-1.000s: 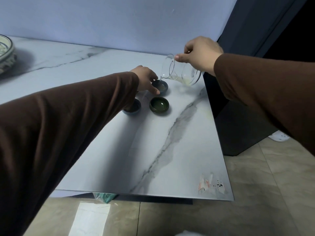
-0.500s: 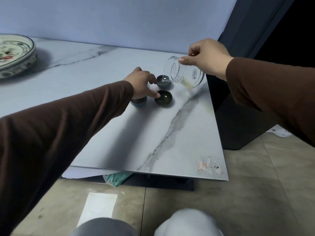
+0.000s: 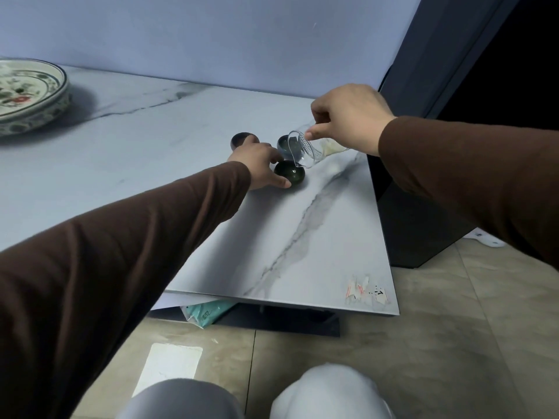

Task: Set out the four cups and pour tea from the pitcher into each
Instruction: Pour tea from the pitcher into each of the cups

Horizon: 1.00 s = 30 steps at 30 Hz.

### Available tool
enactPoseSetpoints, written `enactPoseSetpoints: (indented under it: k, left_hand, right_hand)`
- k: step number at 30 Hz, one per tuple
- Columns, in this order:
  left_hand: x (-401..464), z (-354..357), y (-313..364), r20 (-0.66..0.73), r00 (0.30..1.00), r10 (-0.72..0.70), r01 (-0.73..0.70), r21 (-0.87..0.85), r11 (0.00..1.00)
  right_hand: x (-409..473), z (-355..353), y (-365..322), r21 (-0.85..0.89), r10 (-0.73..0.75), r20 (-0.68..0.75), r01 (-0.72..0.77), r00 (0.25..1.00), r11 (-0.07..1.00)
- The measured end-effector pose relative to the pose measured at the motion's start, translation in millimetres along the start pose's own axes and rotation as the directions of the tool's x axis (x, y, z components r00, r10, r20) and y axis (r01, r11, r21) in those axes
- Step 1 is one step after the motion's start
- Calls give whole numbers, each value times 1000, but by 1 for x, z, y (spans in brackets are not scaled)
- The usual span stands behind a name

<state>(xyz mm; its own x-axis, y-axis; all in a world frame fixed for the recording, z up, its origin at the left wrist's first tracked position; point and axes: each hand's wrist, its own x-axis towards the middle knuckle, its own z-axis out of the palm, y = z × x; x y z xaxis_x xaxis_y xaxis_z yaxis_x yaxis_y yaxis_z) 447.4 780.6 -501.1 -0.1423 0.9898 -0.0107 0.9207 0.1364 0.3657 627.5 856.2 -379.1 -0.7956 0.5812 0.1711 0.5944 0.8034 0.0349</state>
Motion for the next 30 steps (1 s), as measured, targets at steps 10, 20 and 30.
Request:
enactPoseSetpoints:
  k: [10, 20, 30]
  left_hand:
    - [2, -1, 0, 17, 1000, -15, 15, -17, 1000]
    - [0, 0, 0, 15, 1000, -24, 24, -44, 999]
    - [2, 1, 0, 18, 999, -35, 36, -54, 998]
  right_hand:
    - [-2, -1, -15, -112, -87, 9, 87, 996, 990]
    - [-9, -1, -23, -196, -193, -53, 179, 980, 964]
    - [-12, -1, -27, -276, -259, -97, 224, 961, 935]
